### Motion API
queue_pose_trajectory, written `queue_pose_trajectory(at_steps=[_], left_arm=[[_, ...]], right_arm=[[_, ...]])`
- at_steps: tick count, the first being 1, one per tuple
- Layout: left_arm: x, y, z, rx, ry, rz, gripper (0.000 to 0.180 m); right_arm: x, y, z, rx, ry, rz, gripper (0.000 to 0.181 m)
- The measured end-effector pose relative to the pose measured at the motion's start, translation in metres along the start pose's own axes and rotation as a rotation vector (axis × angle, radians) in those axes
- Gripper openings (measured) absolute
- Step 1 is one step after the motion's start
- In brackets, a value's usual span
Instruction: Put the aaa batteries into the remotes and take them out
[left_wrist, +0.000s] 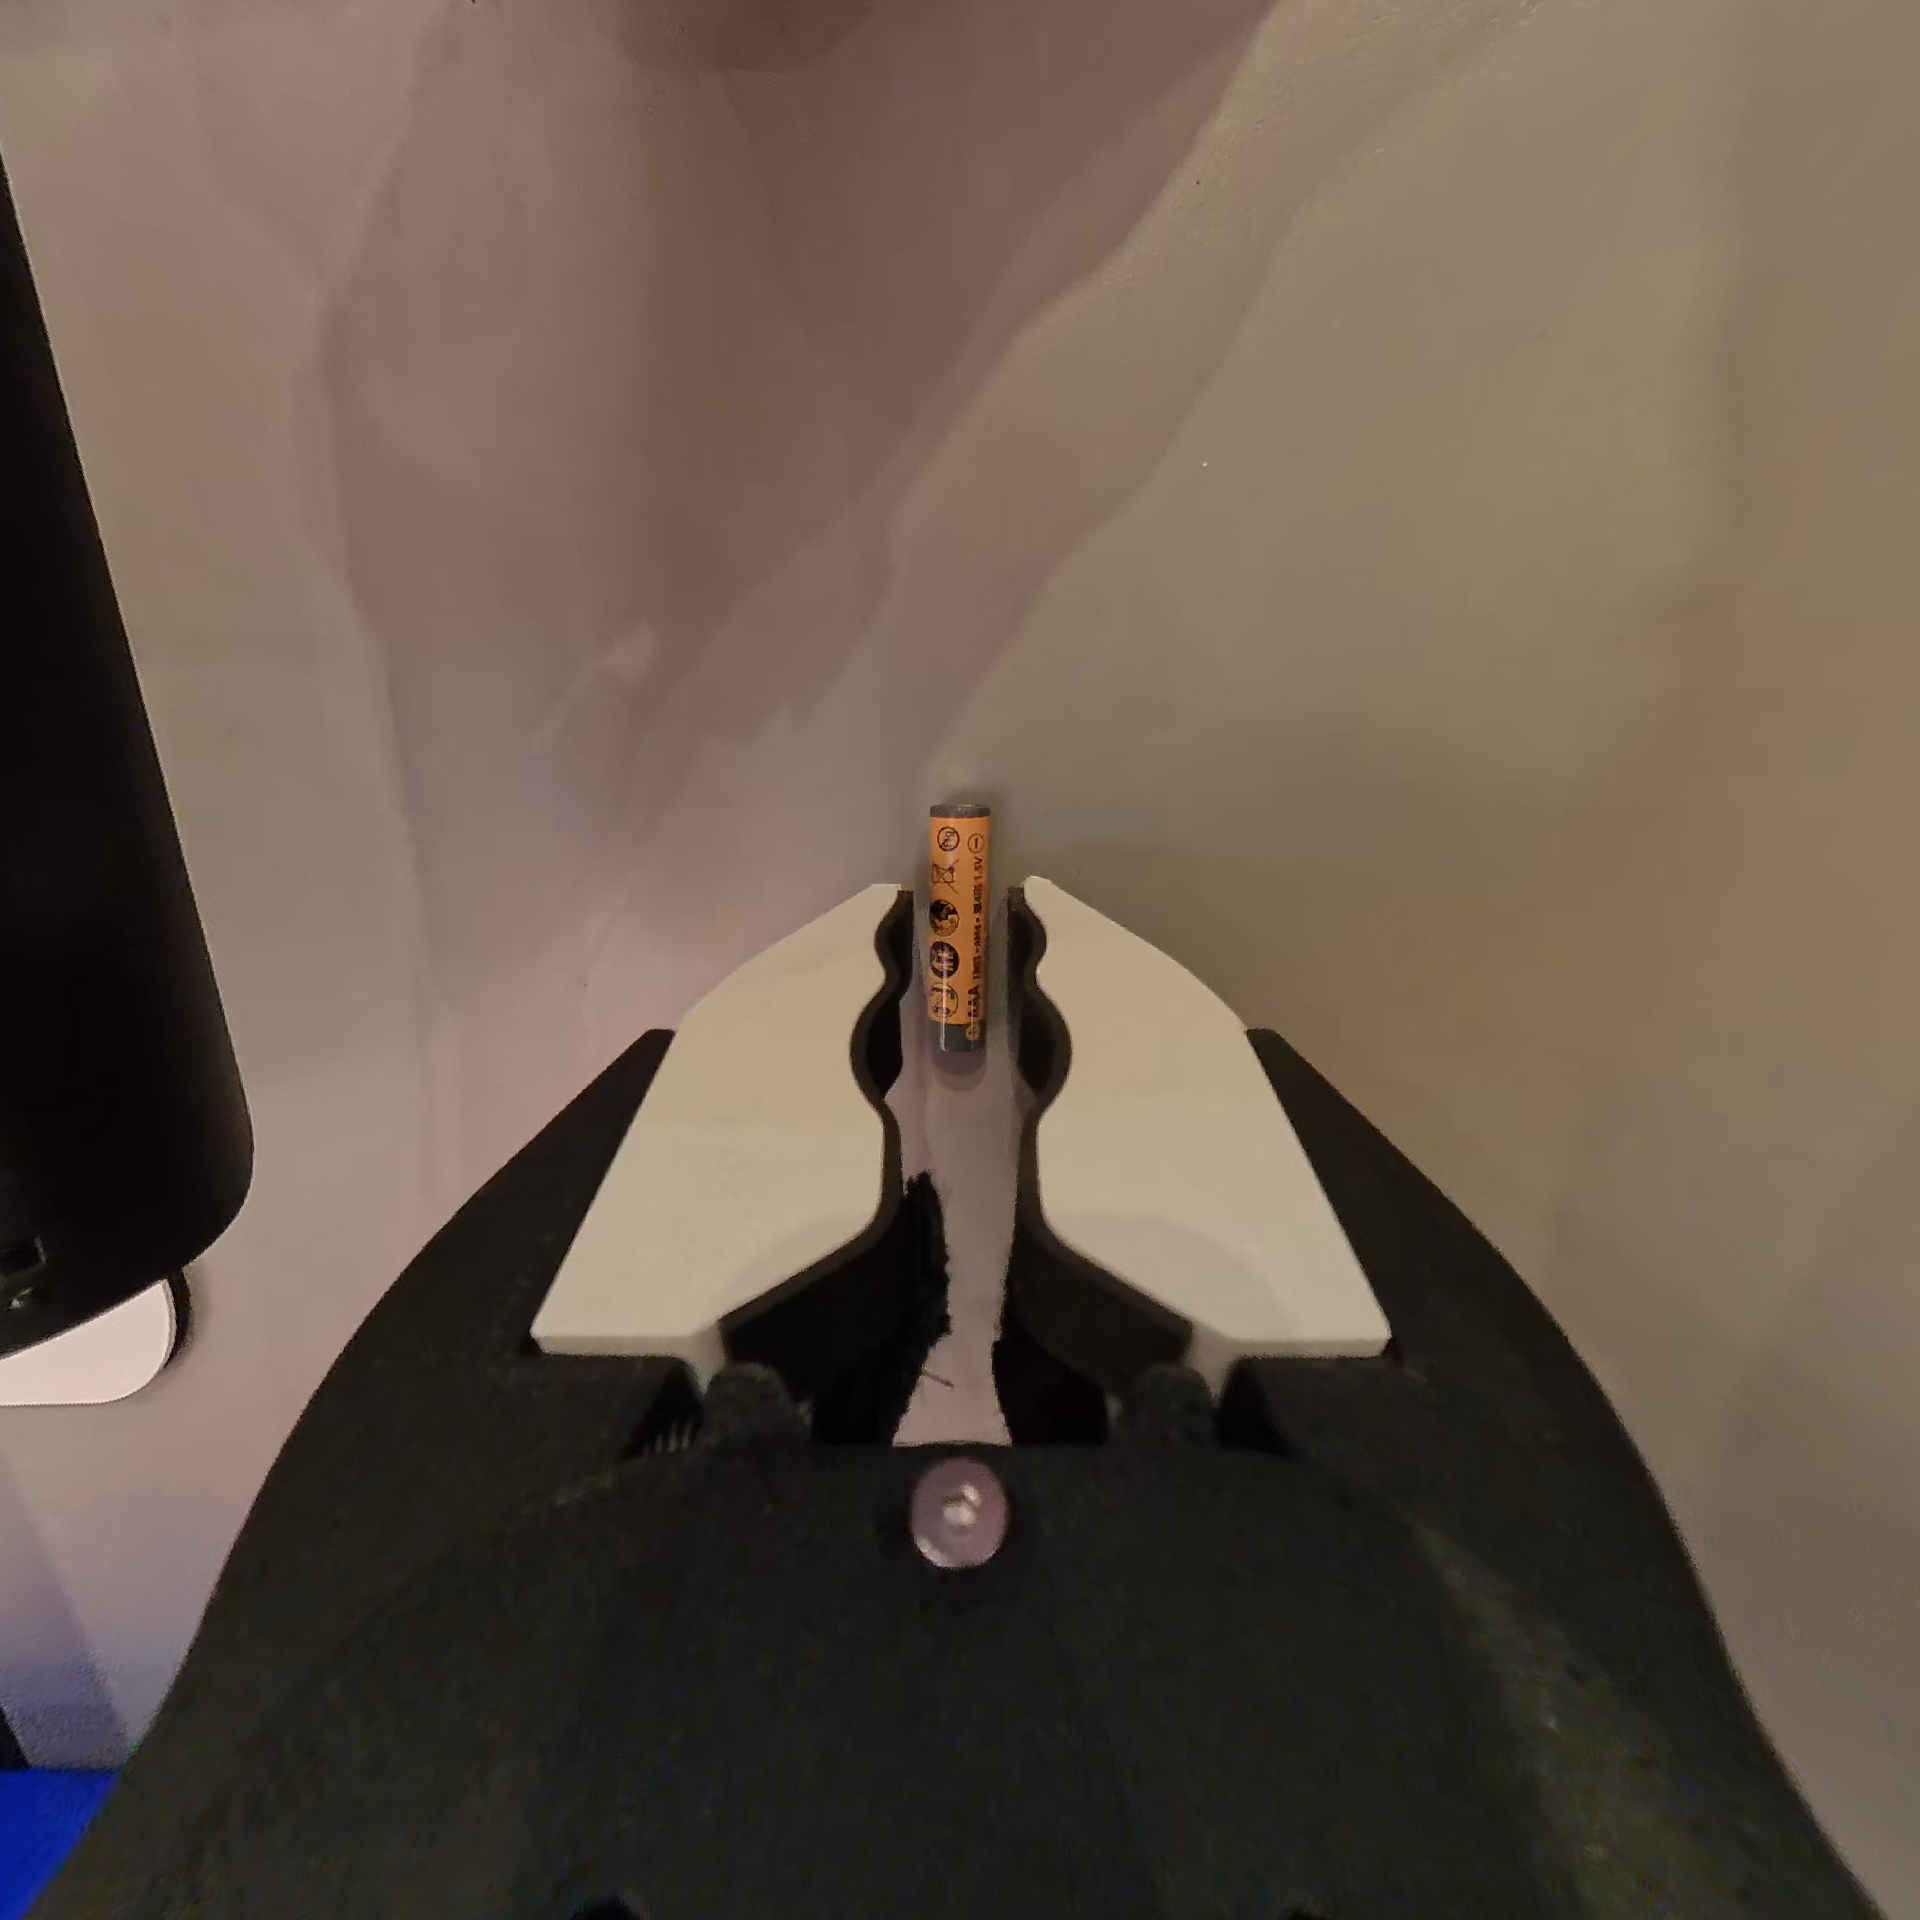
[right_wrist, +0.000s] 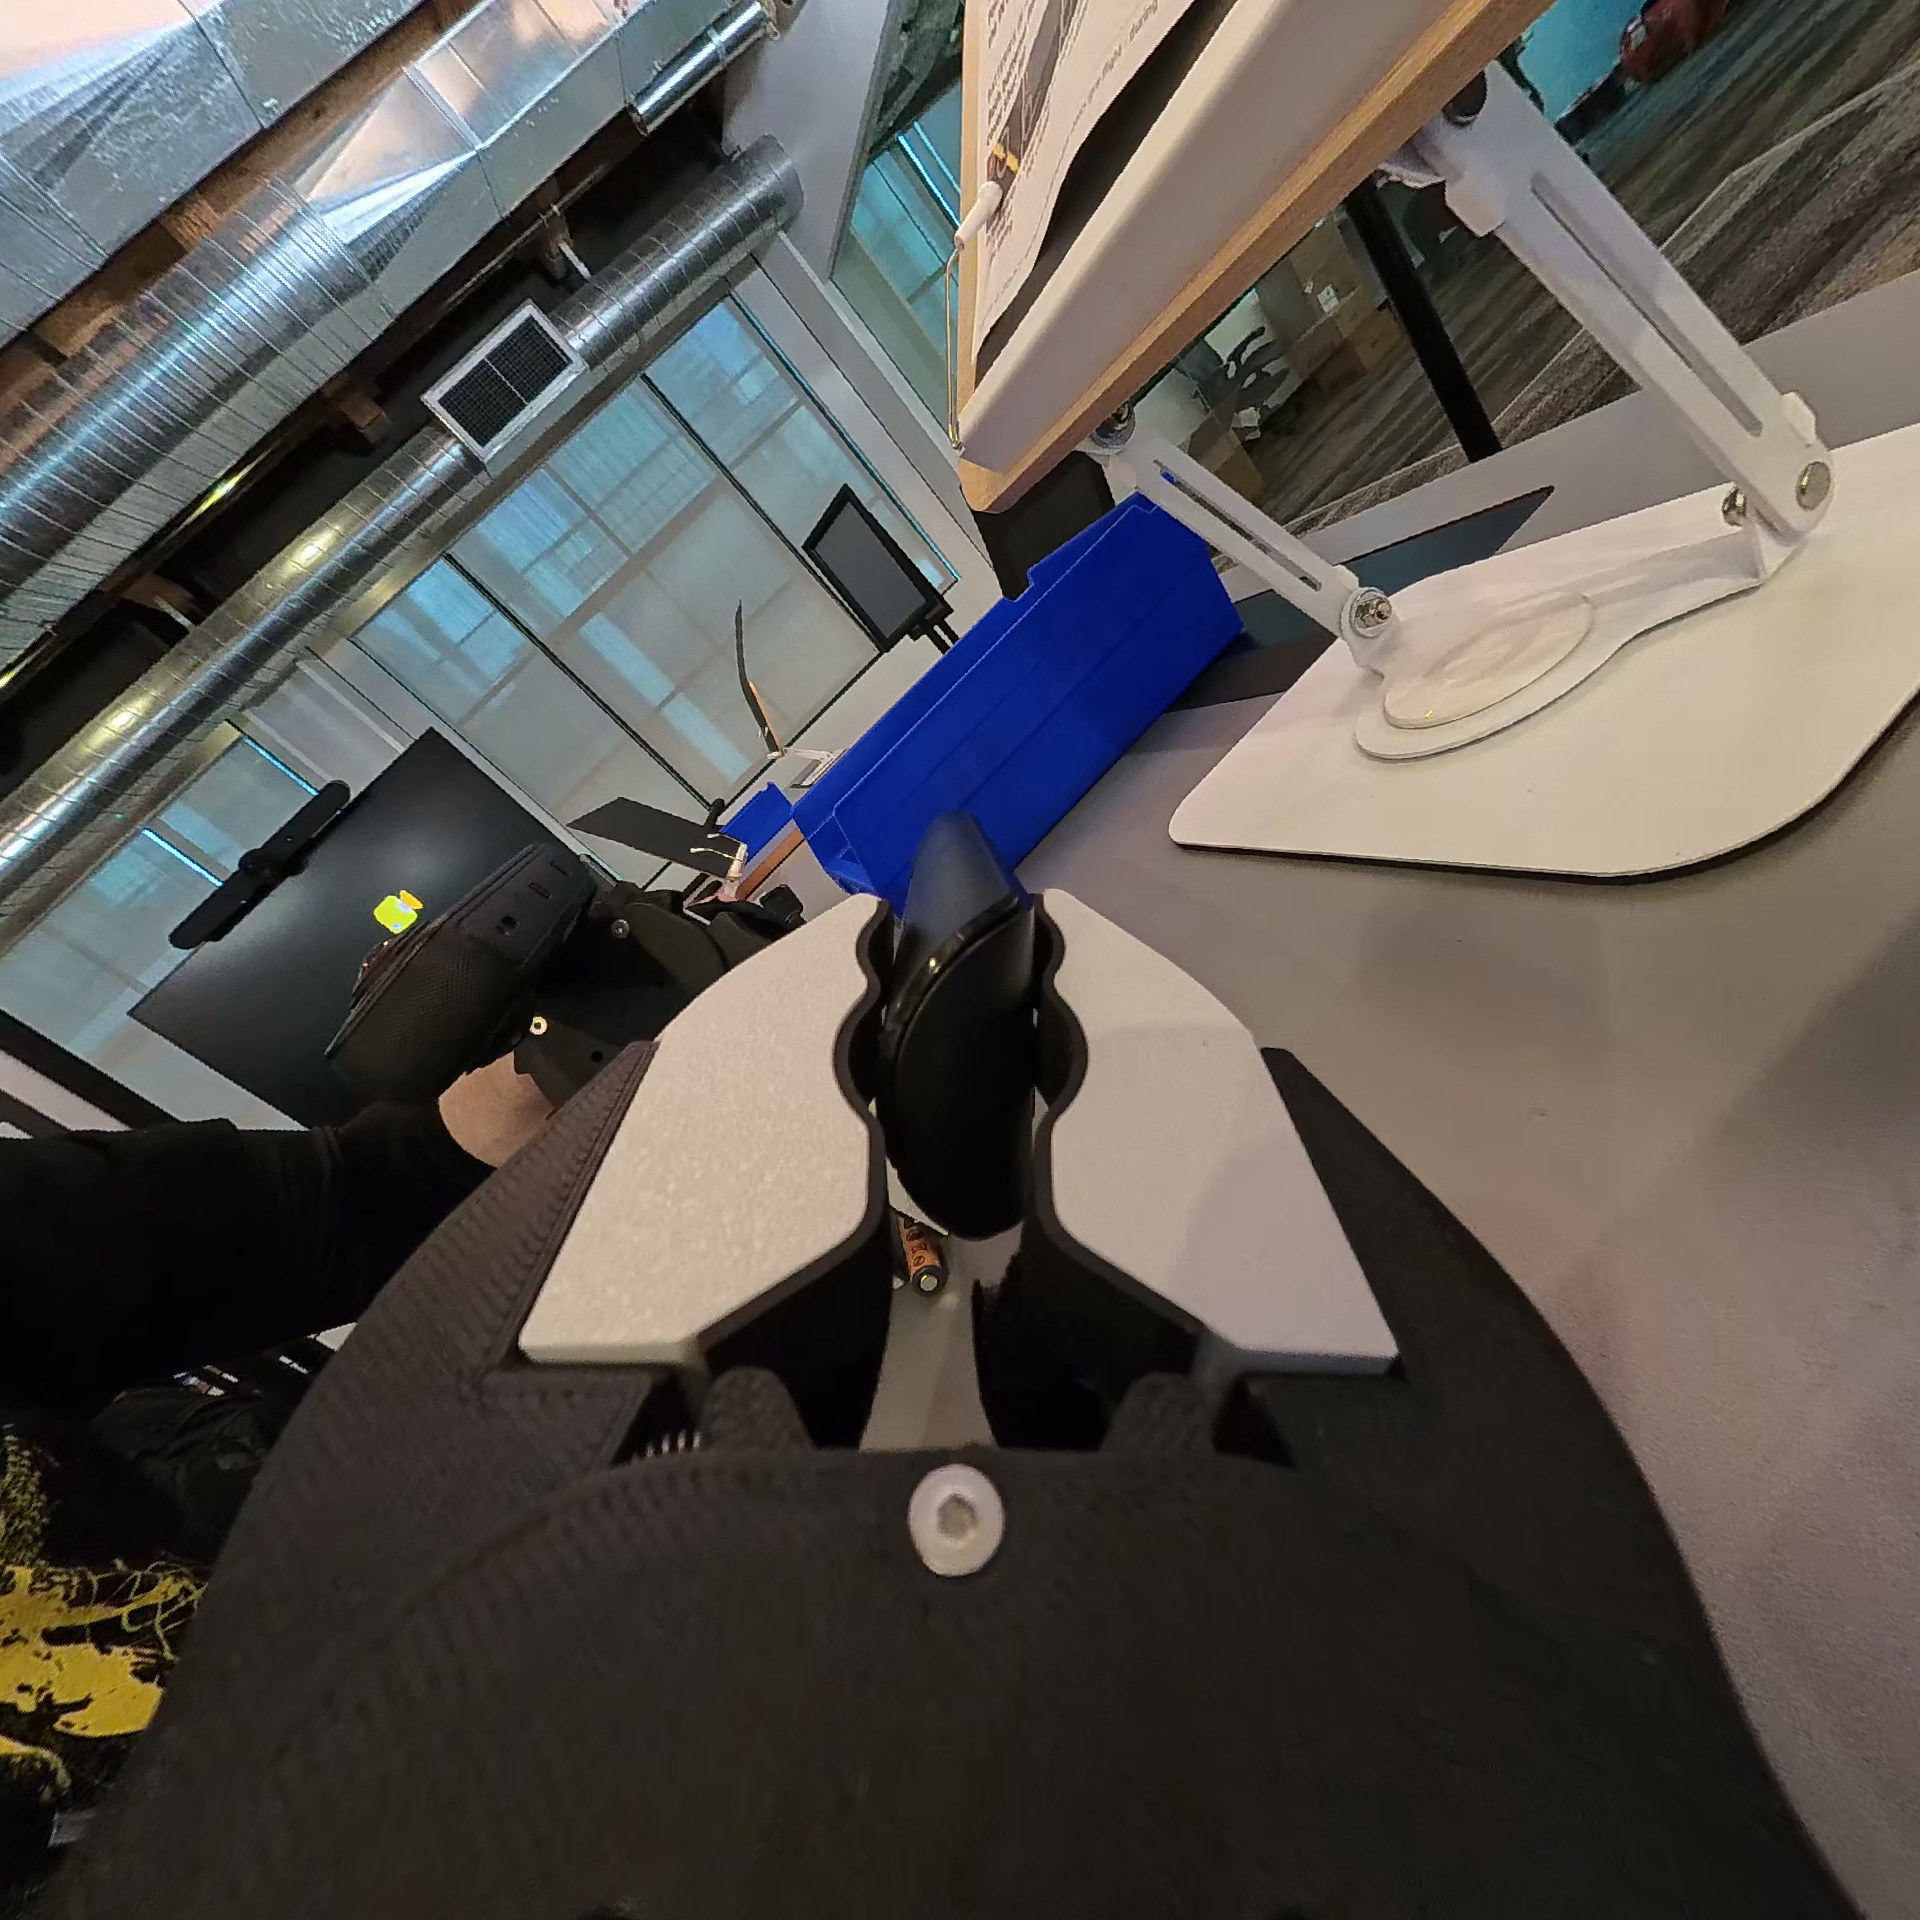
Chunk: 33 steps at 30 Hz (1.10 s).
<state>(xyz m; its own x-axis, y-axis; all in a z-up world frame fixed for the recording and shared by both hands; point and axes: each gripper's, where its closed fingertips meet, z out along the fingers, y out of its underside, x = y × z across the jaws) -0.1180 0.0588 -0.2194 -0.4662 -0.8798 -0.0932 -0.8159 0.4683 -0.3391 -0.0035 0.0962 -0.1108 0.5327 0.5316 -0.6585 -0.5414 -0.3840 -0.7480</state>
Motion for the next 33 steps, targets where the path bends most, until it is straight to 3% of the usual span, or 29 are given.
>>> queue_pose_trajectory(at_steps=[13,22,29,33], left_arm=[[0.000,-0.005,-0.001,0.052,-0.027,-0.004,0.032],[-0.010,-0.013,-0.031,0.195,-0.115,-0.054,0.055],[-0.034,0.014,-0.097,0.296,-0.254,-0.125,0.054],[-0.083,0.065,-0.150,0.245,-0.420,-0.179,0.046]], right_arm=[[0.000,0.000,0.000,0.000,0.000,0.000,0.024],[0.000,0.000,0.000,0.000,0.000,-0.002,0.024],[0.000,0.000,0.000,0.001,-0.002,0.000,0.024],[0.000,0.000,0.000,0.002,-0.003,0.001,0.024]])
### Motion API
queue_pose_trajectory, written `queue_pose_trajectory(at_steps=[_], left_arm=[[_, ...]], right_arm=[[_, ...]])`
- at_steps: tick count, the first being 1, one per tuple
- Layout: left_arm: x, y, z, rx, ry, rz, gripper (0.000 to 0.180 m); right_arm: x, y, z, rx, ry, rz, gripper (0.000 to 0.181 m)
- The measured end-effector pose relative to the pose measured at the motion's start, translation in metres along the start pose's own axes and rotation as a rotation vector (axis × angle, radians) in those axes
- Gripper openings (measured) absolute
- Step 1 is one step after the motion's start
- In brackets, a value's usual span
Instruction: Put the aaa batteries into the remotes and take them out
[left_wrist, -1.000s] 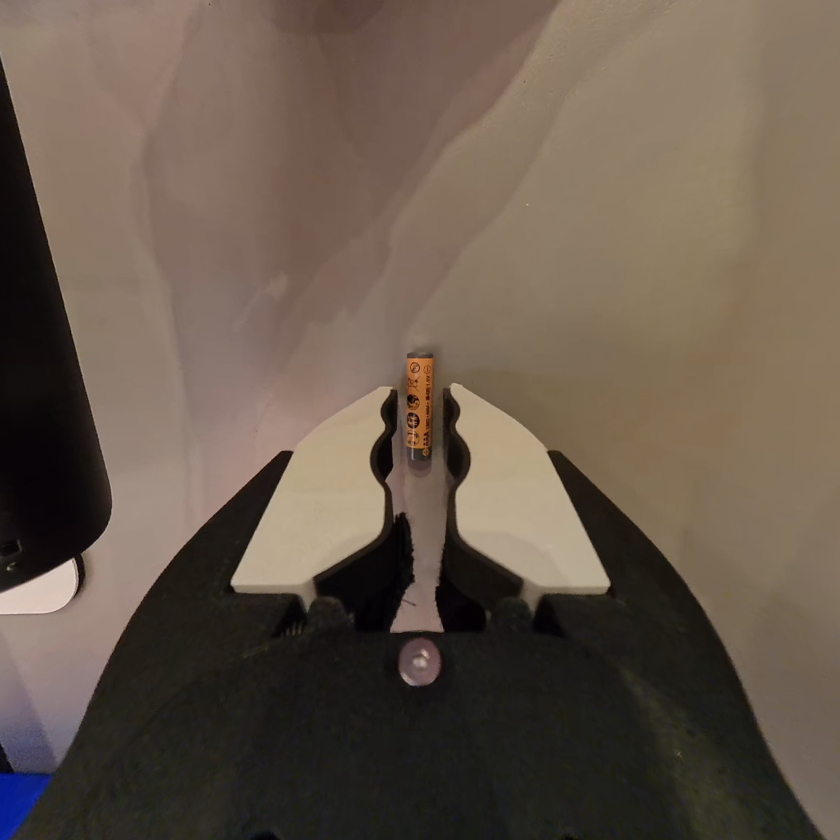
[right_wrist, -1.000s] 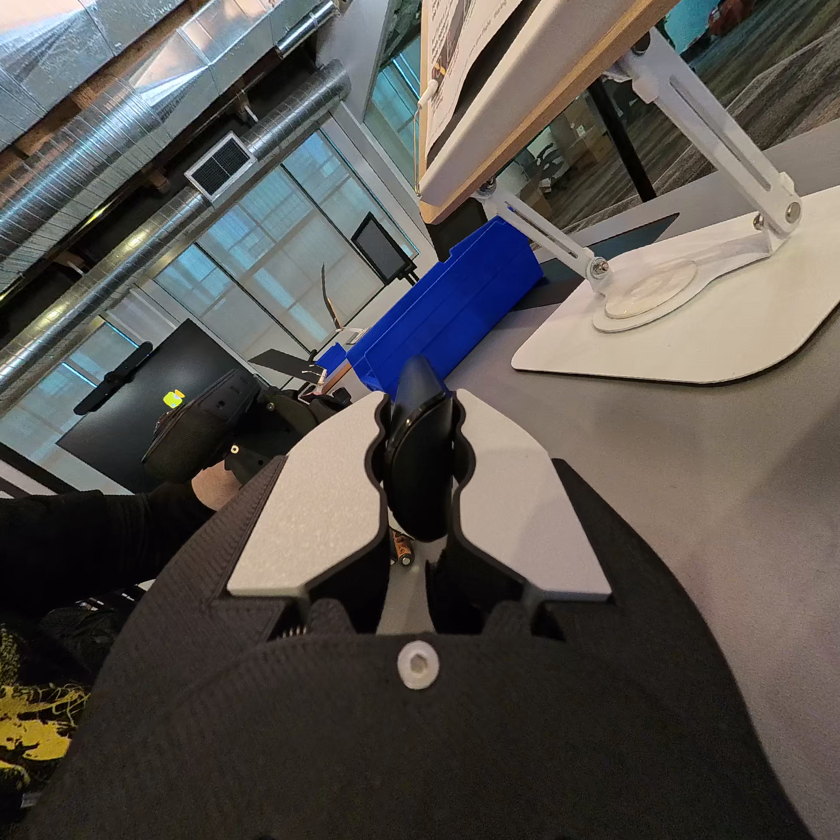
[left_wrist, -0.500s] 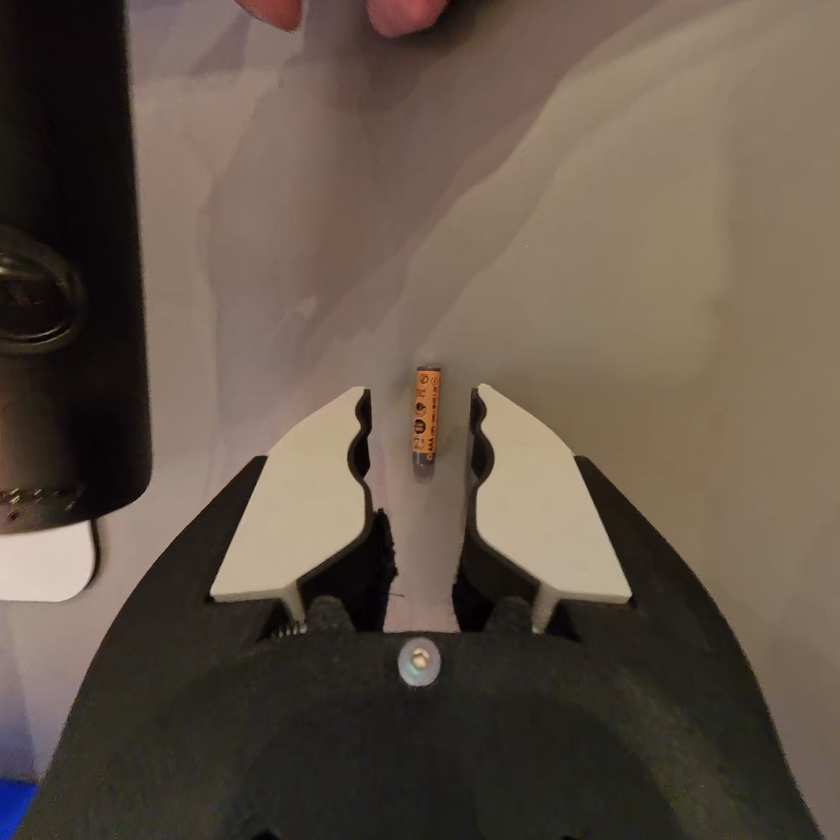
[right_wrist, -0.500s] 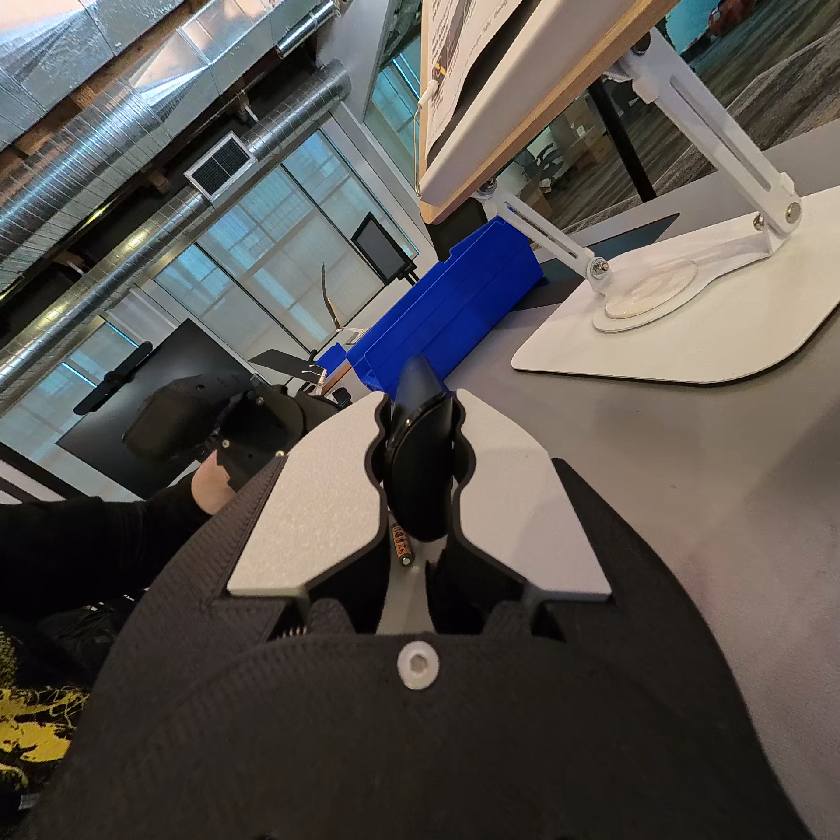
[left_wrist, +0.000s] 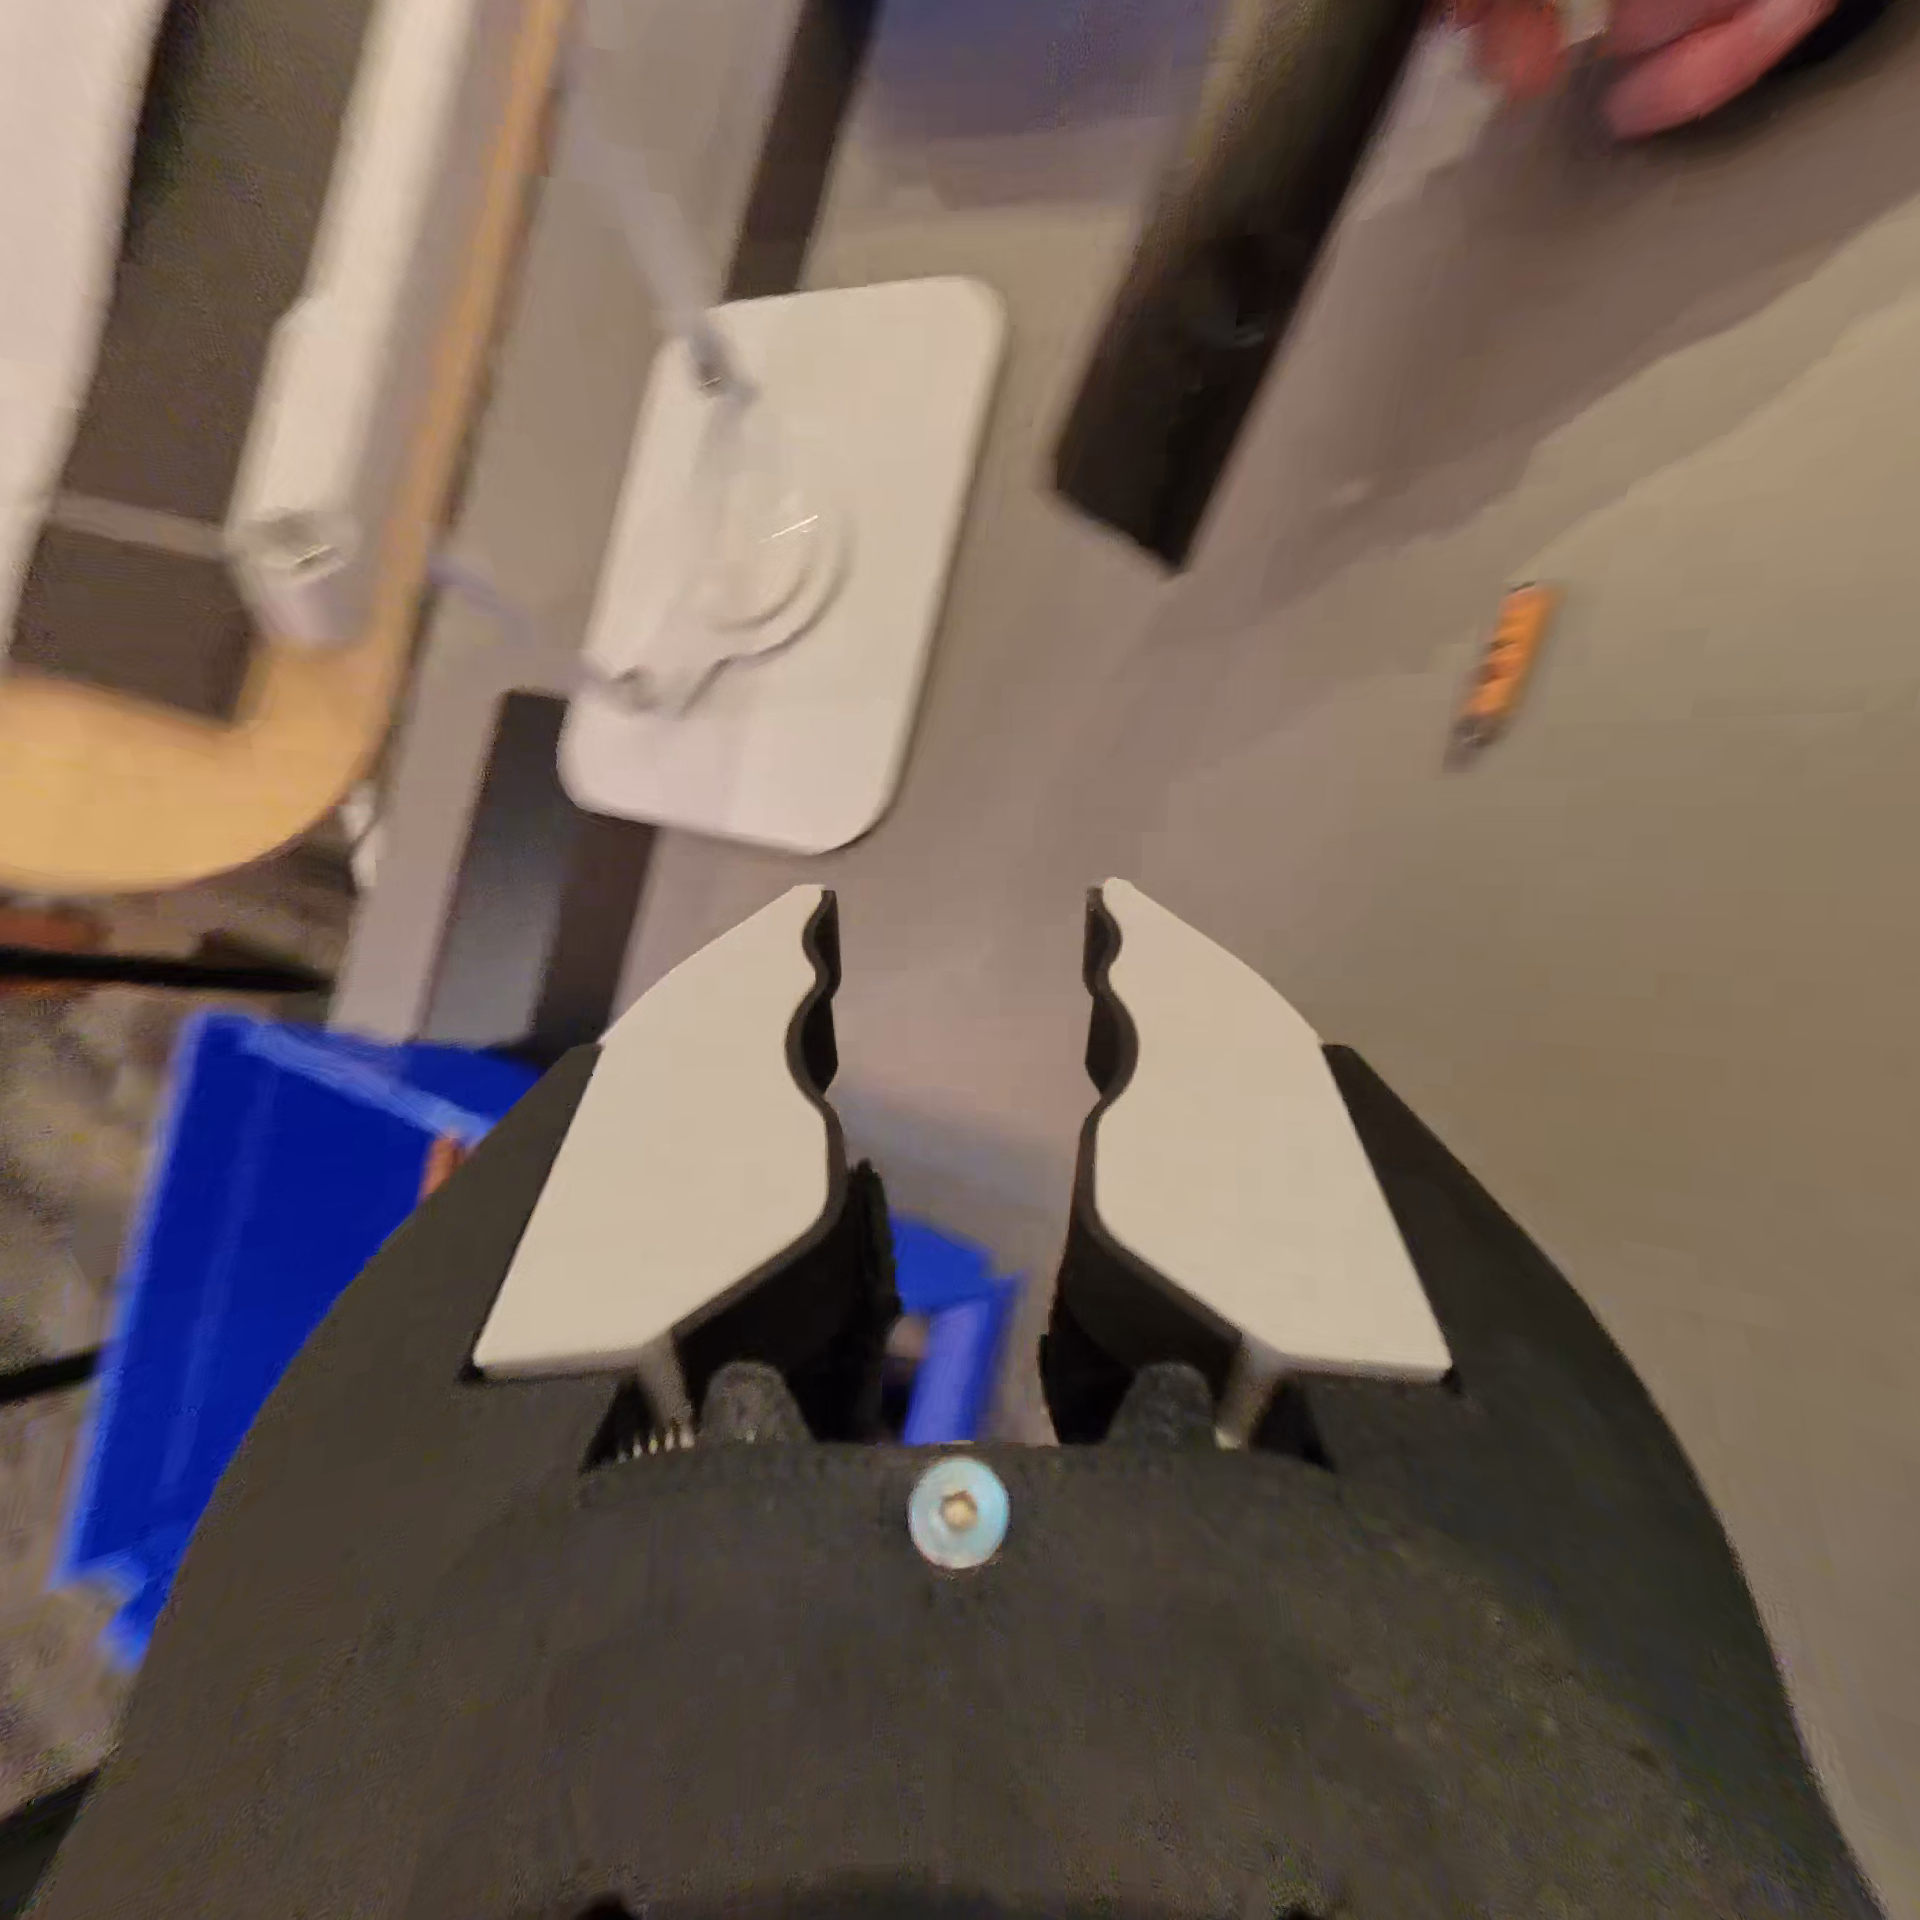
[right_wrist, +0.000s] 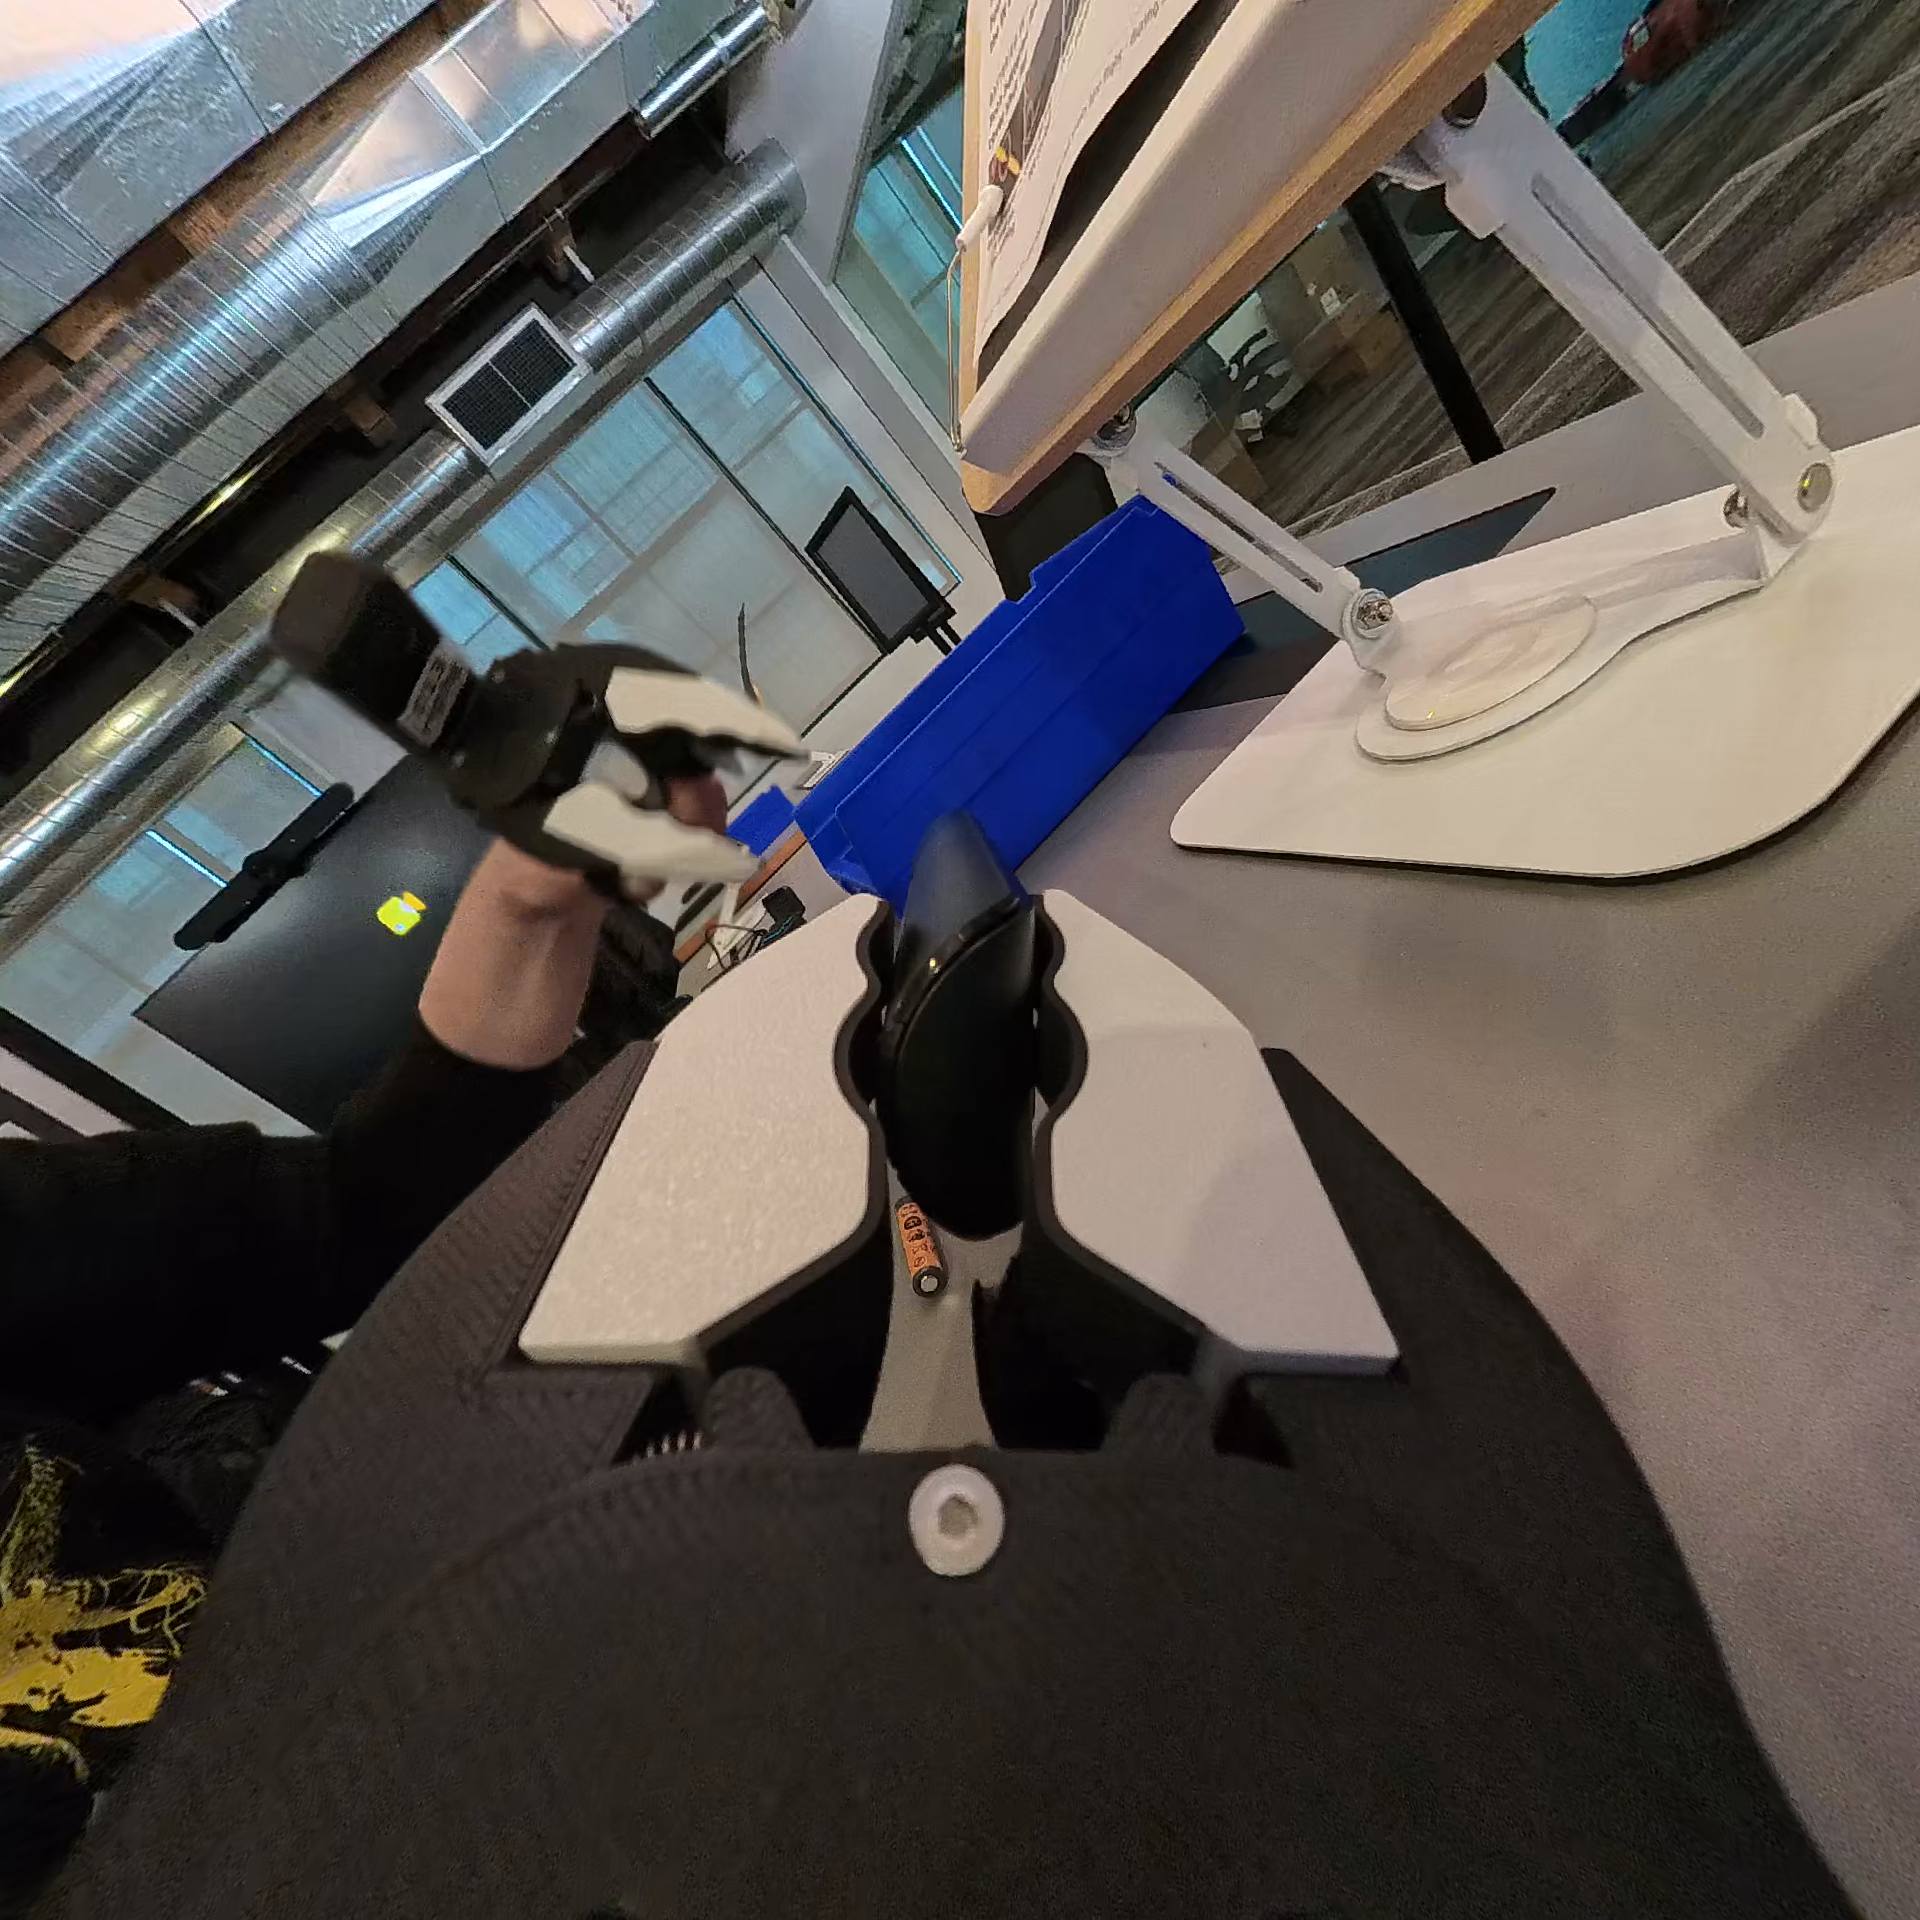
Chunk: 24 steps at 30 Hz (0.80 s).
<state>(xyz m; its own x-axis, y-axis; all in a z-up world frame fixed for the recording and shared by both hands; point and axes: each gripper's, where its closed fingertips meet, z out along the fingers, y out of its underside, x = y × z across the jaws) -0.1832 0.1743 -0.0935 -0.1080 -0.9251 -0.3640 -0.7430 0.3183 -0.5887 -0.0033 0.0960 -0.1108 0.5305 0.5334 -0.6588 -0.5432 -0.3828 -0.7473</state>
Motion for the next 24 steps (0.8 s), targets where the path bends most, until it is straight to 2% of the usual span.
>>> queue_pose_trajectory(at_steps=[4,7,16,22,24], left_arm=[[-0.101,0.045,-0.021,-0.070,-0.169,-0.047,0.036],[-0.154,0.089,-0.006,-0.157,-0.158,-0.090,0.033],[-0.211,0.195,0.081,-0.448,-0.038,-0.065,0.025],[-0.223,0.200,0.100,-0.408,0.019,-0.075,0.026],[-0.220,0.206,0.104,-0.442,0.056,-0.064,0.027]], right_arm=[[0.000,0.000,0.000,-0.001,-0.002,0.000,0.024],[0.000,0.000,0.000,-0.001,-0.004,0.001,0.024],[-0.001,0.000,0.000,-0.002,-0.012,0.005,0.024],[-0.001,0.000,-0.001,0.001,-0.019,0.012,0.024],[0.000,-0.001,-0.001,0.002,-0.021,0.015,0.024]])
